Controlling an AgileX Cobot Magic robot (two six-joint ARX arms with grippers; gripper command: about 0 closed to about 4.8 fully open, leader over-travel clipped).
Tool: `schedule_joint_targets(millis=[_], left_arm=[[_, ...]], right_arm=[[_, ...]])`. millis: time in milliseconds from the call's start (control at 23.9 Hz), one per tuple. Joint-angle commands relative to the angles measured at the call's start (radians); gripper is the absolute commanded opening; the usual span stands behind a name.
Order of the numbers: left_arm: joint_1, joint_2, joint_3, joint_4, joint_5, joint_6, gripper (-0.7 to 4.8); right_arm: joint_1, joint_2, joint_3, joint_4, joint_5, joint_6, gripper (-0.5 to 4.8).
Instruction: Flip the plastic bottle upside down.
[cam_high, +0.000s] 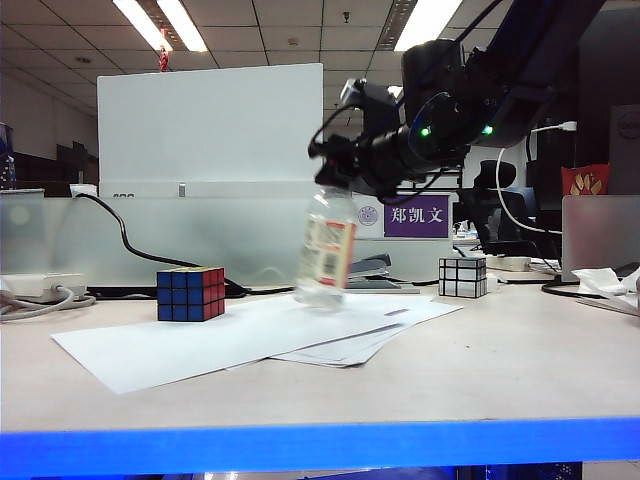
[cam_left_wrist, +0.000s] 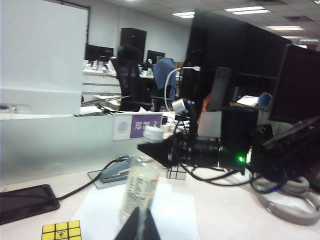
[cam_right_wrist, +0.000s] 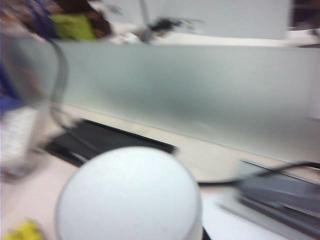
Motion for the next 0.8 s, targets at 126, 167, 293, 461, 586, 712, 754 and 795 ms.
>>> schedule_joint_targets(millis=[126, 167, 293, 461, 586, 712, 754, 795], left_arm=[[0.001, 0.0, 0.005, 0.006, 0.014, 0.031, -0.06], [0.001, 0.0, 0.005, 0.006, 0.014, 0.037, -0.06], [0.001, 0.0, 0.005, 0.01, 0.015, 0.057, -0.05], [0.0, 0.0, 0.005, 0.076, 0.056, 0.059, -0.03], [0.0, 0.0, 0.005, 0.157, 0.106, 0.058, 0.0], [0.0, 0.0, 0.005, 0.24, 0.153, 0.058, 0.56], [0.0, 0.0, 0.005, 0.266, 0.164, 0.058, 0.78], [0.0, 0.0, 0.005, 0.299, 0.175, 0.058, 0.97]], right_arm=[[0.011, -0.106, 0.043, 0.085, -0.079, 0.113, -0.06], [0.013, -0.129, 0.045, 0.085, -0.081, 0.113, -0.06], [0.014, -0.202, 0.045, 0.081, -0.111, 0.155, -0.06], [0.014, -0.294, 0.044, 0.089, -0.188, 0.376, -0.06], [0.014, -0.34, 0.044, 0.197, -0.26, 0.585, -0.06], [0.014, -0.353, 0.044, 0.409, -0.295, 0.874, -0.06], [0.014, -0.353, 0.044, 0.466, -0.294, 0.967, -0.06], [0.014, -0.353, 0.044, 0.518, -0.293, 1.052, -0.06]])
